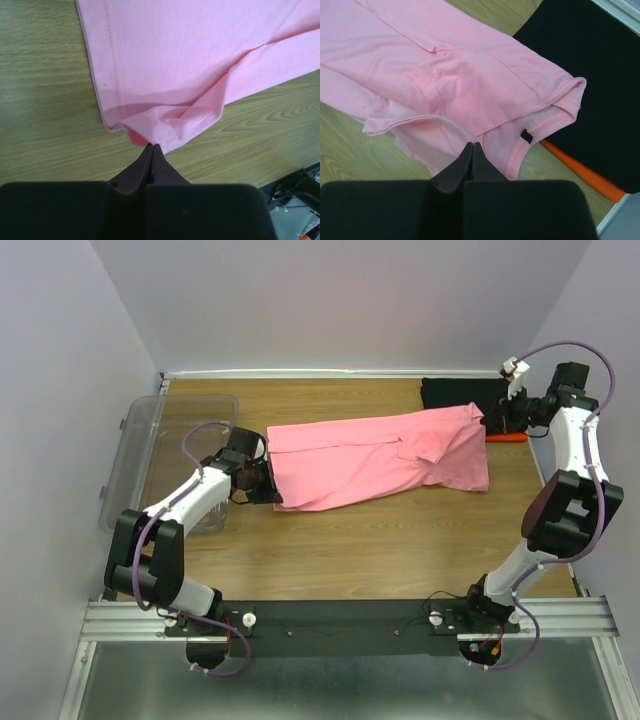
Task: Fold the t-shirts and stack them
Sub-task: Fold the tshirt
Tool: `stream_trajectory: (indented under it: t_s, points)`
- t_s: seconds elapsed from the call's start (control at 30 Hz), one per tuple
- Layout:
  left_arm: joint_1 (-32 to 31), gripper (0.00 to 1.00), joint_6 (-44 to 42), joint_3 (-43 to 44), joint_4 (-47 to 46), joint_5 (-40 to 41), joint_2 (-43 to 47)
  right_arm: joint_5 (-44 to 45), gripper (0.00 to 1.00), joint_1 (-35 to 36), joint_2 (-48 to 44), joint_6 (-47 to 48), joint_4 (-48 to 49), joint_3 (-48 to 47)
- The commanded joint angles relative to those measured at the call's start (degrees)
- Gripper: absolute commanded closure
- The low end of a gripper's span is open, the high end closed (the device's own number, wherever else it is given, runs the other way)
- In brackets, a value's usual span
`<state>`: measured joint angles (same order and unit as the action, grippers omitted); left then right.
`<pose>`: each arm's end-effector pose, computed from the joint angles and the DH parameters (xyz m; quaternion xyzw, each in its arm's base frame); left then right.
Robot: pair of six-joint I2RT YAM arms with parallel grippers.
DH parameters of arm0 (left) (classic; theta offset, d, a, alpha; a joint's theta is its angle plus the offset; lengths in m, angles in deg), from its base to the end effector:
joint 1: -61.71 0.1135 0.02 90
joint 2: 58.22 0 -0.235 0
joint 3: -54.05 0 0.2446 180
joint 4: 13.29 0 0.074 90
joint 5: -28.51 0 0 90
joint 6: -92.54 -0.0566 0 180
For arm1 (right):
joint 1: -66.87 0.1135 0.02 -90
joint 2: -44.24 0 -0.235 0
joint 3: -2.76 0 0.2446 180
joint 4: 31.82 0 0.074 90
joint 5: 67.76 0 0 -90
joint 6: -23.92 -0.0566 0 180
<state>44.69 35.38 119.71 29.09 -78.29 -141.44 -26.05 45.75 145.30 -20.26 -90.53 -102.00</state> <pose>0.2722 -0.1004 0.1621 -0.0940 0.9516 -0.2361 0.1732 0.3634 -0.0951 0.2684 -0.3063 0.8239 0.1741 0.4440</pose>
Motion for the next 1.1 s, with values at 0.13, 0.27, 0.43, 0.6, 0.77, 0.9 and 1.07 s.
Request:
stream_trajectory:
  t_s: [0.13,0.27,0.43,0.6,0.77,0.9,1.07]
  points:
    - [1.72,1.00,1.00,1.89,0.12,-4.82,-1.68,-0.57,0.99,-0.50,-1.12,-0.47,2.24,1.35]
    - [4.44,1.00,0.38,1.27,0.12,-4.82,-1.42,-0.40,0.99,-0.50,-2.18,-0.47,3.20,2.58]
    - [5.94,1.00,-0.32,1.27,-0.50,-5.79,-2.21,0.39,0.99,-0.58,-2.71,-0.65,3.82,3.20]
    - [6.12,1.00,-0.14,2.33,-1.73,-7.46,-4.05,0.39,1.00,-1.11,-3.50,-1.35,4.70,3.38]
    - [6.12,1.00,-0.32,4.17,-1.64,-7.72,-5.72,0.48,0.99,-1.46,-4.11,-2.05,5.84,3.73]
    - [6.12,1.00,-0.41,5.31,-1.64,-7.81,-6.51,0.57,0.99,-1.55,-3.85,-2.76,6.72,3.64]
    - [6.56,1.00,-0.76,6.63,-1.38,-6.85,-7.57,1.36,0.99,-1.55,-3.41,-3.63,7.68,3.55]
